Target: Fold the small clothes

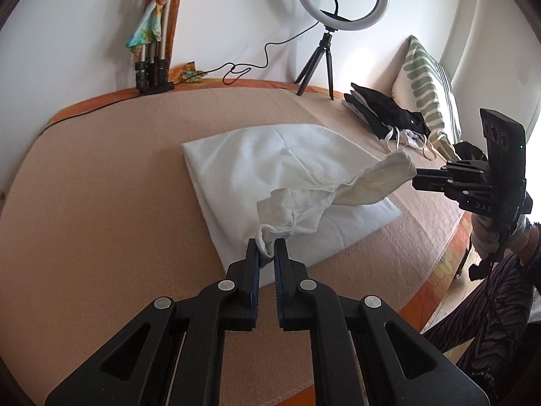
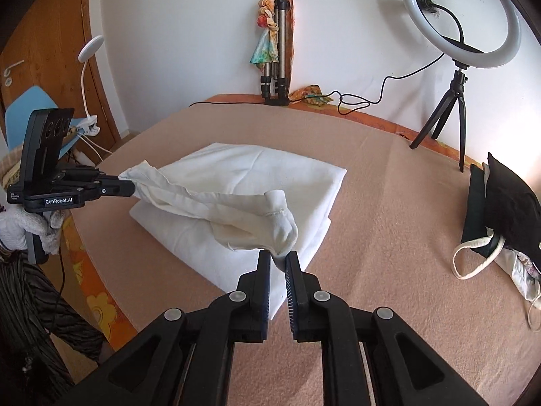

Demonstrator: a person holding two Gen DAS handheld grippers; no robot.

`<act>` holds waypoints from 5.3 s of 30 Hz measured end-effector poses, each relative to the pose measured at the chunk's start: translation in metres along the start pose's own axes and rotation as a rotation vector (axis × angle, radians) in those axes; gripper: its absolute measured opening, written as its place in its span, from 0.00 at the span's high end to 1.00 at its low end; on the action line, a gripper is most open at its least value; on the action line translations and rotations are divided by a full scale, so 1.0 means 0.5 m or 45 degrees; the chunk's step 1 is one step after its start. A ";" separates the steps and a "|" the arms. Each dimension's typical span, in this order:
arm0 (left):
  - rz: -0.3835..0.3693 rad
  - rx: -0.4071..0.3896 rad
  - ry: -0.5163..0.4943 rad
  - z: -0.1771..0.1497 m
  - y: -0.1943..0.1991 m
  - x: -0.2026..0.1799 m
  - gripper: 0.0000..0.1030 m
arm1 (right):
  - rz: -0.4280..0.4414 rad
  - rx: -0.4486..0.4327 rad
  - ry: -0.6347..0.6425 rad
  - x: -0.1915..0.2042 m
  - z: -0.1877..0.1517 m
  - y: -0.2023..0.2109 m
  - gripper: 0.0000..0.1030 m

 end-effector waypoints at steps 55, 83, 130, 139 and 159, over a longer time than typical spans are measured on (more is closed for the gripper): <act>0.201 -0.056 0.112 -0.027 0.059 -0.034 0.36 | -0.190 0.057 -0.184 -0.011 -0.053 0.018 0.65; 0.417 -0.122 0.145 0.011 0.104 -0.110 0.00 | -0.202 -0.279 -0.392 -0.019 -0.023 0.111 0.00; -0.014 0.067 0.624 -0.032 0.042 -0.018 0.02 | 0.254 -0.011 -0.732 -0.146 0.016 -0.049 0.00; -0.180 0.098 0.875 -0.070 0.015 0.033 0.05 | 0.410 0.079 -0.876 -0.225 0.048 -0.145 0.08; -0.363 0.166 0.893 -0.040 -0.062 0.012 0.65 | 0.605 0.071 -0.790 -0.227 0.134 -0.217 0.30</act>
Point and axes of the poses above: each gripper's, at about its wrist camera, not at the fingertips, and y roughly against the way its jaws point, x to its left, z to its top, the point moved 5 cm from there along -y, roughly the way its jaws point, and after that the axes turned 8 degrees about x, right-handed, at the moved point
